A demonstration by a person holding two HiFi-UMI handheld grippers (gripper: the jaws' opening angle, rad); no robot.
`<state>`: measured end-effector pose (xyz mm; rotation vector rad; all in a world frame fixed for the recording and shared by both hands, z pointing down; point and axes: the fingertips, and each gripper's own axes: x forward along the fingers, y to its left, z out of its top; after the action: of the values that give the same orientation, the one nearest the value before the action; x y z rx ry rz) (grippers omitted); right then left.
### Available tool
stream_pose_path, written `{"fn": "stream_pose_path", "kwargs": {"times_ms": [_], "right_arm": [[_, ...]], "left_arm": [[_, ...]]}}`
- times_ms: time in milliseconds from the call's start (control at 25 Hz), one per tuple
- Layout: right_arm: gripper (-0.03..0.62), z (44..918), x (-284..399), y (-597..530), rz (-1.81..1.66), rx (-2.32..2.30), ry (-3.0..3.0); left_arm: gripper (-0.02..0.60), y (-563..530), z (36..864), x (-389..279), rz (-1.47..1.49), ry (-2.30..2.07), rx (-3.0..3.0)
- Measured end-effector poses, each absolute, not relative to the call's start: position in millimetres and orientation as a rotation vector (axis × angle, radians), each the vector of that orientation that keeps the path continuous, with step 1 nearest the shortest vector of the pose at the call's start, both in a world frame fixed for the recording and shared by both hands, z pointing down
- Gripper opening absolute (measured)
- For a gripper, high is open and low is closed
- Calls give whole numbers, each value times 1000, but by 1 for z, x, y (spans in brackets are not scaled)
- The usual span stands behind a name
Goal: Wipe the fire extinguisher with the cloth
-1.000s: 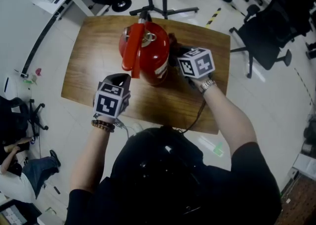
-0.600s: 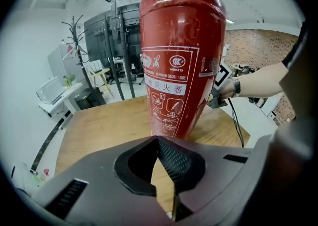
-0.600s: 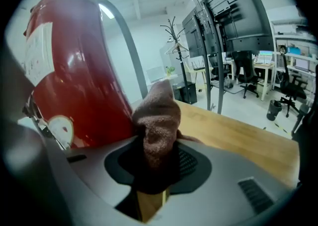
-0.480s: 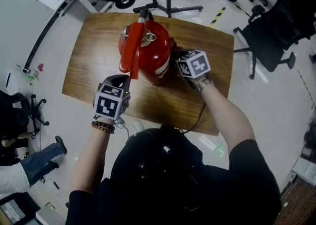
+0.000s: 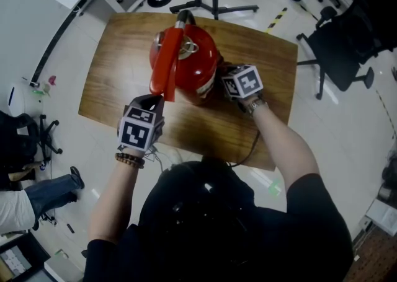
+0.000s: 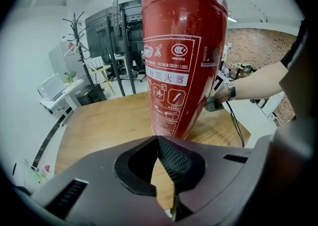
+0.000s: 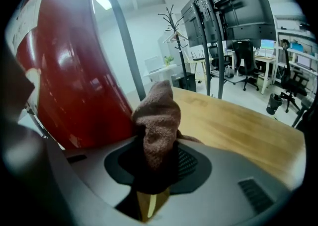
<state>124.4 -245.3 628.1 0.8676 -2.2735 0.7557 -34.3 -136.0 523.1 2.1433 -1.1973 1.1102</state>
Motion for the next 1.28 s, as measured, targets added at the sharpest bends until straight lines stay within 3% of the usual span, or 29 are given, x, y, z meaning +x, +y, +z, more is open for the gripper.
{"fn": "stream_pose_path", "kwargs": {"times_ms": [880,1280], "right_arm": [[120,657,131,-241,948,872,-2217],[121,590,161,-256,854,962,-2314]], "left_arm": [[0,-133,521,-31,1118,-1194,2154],[0,-135,514,-25,1099,-1198,2183]]}}
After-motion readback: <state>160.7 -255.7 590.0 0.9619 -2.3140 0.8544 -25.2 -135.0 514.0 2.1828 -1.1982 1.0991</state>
